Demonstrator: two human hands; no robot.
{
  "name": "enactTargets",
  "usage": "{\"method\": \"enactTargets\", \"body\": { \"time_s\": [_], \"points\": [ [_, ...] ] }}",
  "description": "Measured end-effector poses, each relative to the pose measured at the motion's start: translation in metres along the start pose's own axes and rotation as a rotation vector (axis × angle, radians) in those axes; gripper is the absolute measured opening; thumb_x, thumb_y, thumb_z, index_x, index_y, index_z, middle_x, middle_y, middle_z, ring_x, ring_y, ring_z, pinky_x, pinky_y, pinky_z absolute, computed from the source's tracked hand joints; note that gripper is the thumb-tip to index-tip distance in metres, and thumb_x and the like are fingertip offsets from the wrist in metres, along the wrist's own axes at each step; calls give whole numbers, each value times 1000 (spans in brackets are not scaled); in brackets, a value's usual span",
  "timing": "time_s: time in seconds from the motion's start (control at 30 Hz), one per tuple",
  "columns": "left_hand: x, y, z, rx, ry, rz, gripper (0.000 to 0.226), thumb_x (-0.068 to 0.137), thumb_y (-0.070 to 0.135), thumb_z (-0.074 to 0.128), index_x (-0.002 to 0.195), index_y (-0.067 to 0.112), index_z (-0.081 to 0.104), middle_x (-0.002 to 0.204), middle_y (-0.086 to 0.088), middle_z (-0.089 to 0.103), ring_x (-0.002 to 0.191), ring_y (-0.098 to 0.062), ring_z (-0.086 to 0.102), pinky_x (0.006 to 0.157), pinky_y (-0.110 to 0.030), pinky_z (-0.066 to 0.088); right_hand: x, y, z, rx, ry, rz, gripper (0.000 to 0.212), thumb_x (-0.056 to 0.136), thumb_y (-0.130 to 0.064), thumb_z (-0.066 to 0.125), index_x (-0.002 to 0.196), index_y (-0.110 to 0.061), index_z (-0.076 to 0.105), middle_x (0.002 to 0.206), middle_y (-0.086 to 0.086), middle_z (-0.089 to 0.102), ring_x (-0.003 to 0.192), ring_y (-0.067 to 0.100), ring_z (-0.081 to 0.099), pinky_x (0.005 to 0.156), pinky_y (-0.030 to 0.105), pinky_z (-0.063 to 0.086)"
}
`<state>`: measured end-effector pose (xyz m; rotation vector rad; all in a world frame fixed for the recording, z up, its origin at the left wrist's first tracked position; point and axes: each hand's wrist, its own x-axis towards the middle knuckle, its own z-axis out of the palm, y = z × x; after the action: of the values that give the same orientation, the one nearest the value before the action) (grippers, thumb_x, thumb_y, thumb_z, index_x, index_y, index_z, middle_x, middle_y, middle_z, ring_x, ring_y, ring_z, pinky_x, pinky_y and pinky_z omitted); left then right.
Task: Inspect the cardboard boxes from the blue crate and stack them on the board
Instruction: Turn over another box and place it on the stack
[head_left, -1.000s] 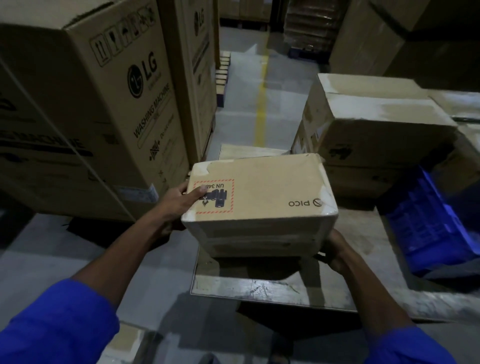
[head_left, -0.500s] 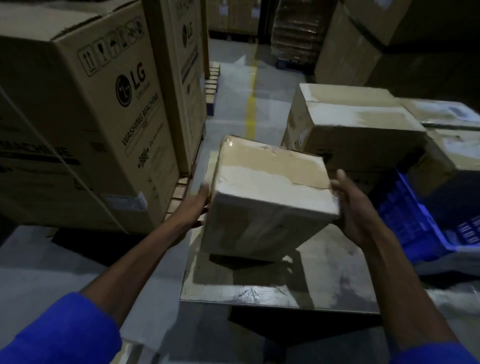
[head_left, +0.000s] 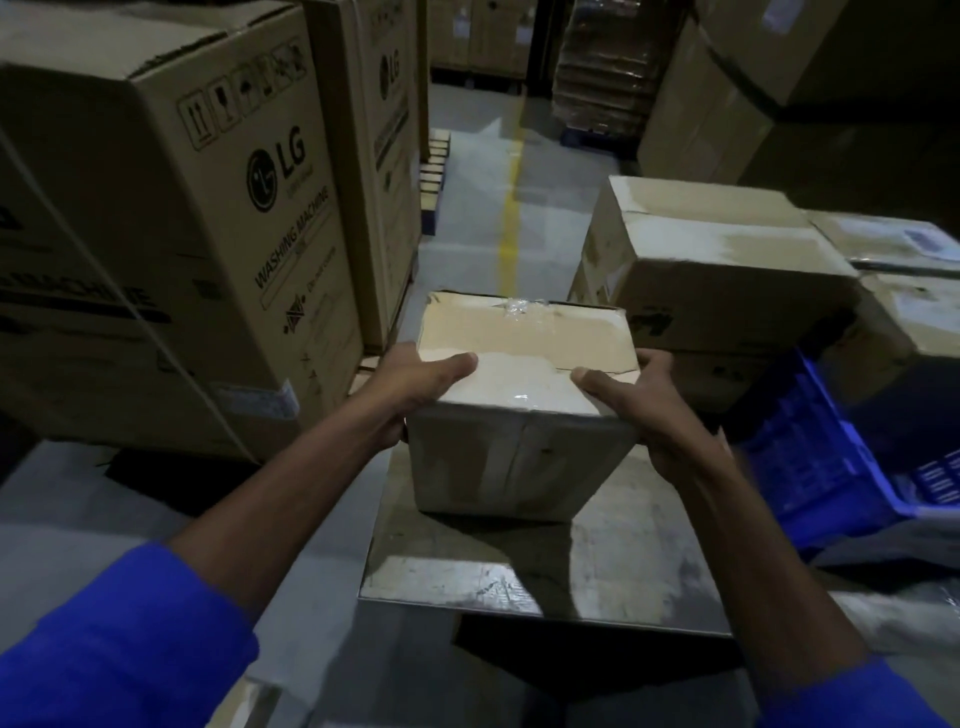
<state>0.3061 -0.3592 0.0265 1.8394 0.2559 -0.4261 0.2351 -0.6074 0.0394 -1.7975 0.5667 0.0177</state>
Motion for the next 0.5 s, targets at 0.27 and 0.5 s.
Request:
{"method": "enactTargets", "body": {
  "time_s": [0.27, 0.5],
  "points": [
    [2, -8, -1, 76, 52, 115, 73, 84, 51, 78, 141, 12, 55, 133, -6, 63, 113, -25, 61, 74, -30, 51, -1, 4, 5, 14, 27, -39, 84, 85, -34, 85, 143, -20, 26, 118, -5, 47, 109, 16, 55, 90, 31, 52],
    [5, -5, 1, 78, 41, 104, 71, 87, 48, 77, 144, 13, 52, 135, -6, 61, 117, -27, 60, 87, -40, 55, 1, 5, 4, 68, 25, -2, 90, 84, -38, 85, 149, -22, 24, 123, -3, 48, 117, 22, 55, 98, 43, 55]
  ]
}}
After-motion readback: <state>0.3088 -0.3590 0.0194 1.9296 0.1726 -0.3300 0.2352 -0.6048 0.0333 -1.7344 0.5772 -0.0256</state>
